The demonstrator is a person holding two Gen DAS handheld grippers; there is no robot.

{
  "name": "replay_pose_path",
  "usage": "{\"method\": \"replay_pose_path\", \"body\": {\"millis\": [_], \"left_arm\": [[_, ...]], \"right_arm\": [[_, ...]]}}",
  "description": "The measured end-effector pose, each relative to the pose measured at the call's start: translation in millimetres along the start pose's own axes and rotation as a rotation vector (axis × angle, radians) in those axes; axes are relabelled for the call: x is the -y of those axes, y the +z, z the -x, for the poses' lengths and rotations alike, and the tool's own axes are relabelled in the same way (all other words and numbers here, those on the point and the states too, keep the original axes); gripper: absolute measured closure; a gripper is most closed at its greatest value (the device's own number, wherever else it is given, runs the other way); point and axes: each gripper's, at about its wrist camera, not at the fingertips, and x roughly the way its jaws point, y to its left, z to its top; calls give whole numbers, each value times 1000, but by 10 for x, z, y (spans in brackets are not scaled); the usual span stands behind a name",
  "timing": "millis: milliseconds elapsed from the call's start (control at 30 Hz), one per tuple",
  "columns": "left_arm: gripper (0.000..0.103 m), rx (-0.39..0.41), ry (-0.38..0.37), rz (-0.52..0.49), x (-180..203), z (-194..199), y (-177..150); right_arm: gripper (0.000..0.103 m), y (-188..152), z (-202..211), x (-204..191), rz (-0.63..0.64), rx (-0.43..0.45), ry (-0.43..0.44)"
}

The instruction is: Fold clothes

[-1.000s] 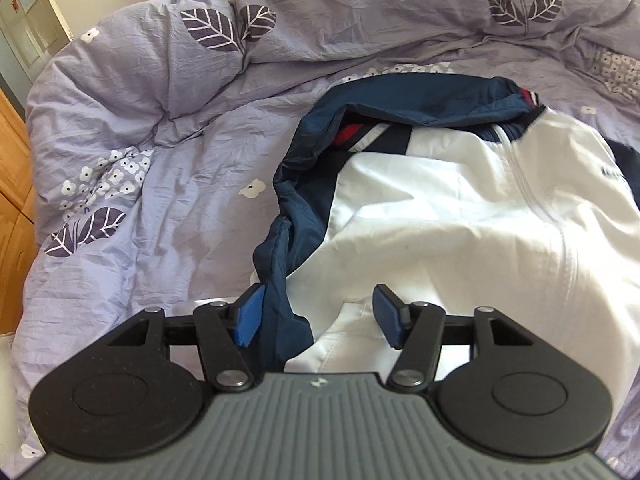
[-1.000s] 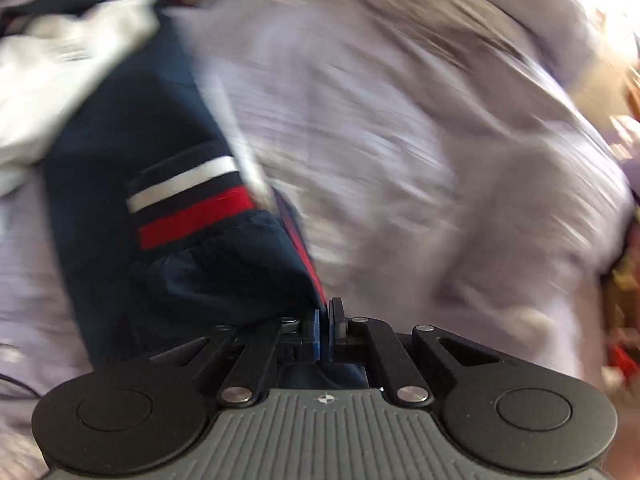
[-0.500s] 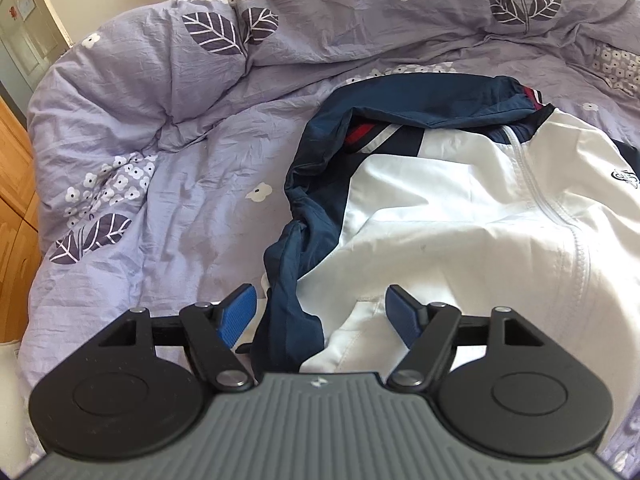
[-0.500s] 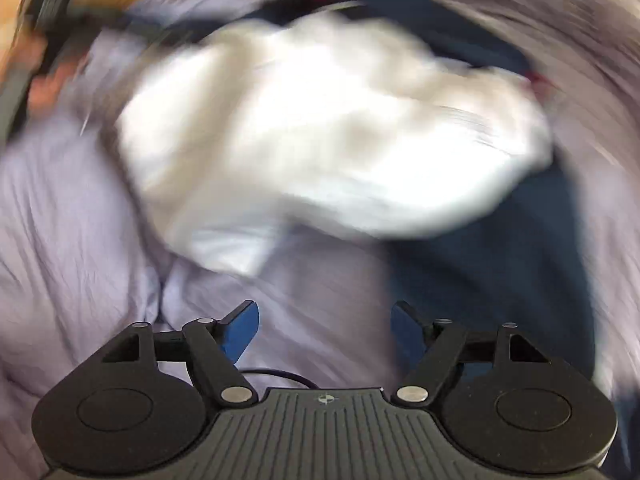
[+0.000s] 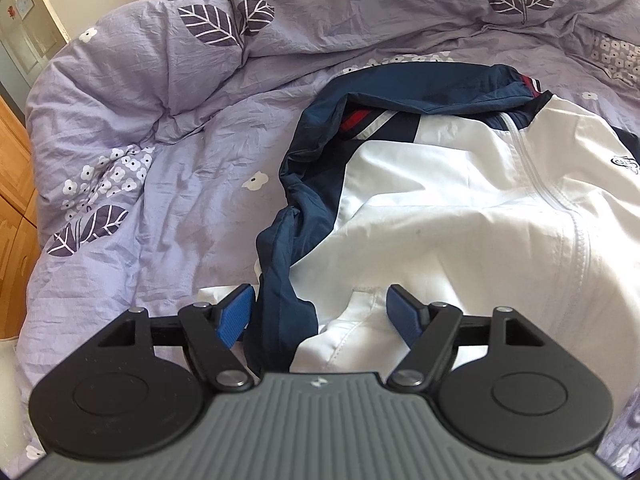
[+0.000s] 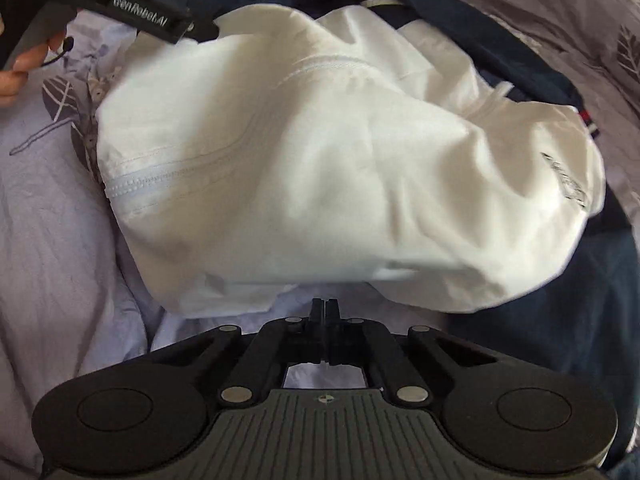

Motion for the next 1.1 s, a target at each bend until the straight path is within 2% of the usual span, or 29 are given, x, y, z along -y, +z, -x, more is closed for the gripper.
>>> {"method": "replay_pose_path", "body": {"millis": [67,167,233,267,333,367,400,567,633,667,700,733,800,933,1000,1100], "left_arm": [[28,3,-8,6,-9,12,13],[27,9,-19,17,-6,21,19],[26,8,-18,13,19,18,10],[26,9,-15,5,39,15,2],[25,9,-4,-12,85,13,-20],[25,10,1,-21,104,16,-31],[25,10,4,-29,116,20,-41],[25,-3,-6,10,49,49,-61],[25,-8,-15,39,11,57,-55],[25,-11,-18,50,2,60,-51],[25,-12,-22,59,-6,64,-47],[25,-12,-28,63,-10,70,-45],[25,-13,-44,60,-14,86,-48],[21,-5,-81,51,5,118,-44],[16,5,-113,55,20,127,-29],[16,6,-131,47,95,78,32]], "right_arm": [[101,-56,288,192,-36,17,-58],[101,-149,720,664,-139,58,-221],[97,-327,870,985,-105,40,-231],[93,-404,875,981,-87,20,-165],[59,-518,803,699,-66,11,-23],[23,-494,721,529,-50,21,11],[17,-460,629,373,-33,36,42],[17,-63,14,-175,12,176,108],[18,56,-155,-307,52,183,62],[32,98,-208,-312,50,176,45],[70,131,-221,-269,15,162,45],[82,165,-234,-226,-20,147,44],[91,197,-179,-120,-71,134,23],[94,143,256,319,-198,147,-78],[94,119,453,708,-291,157,-146],[93,82,748,1291,-430,172,-248]]}}
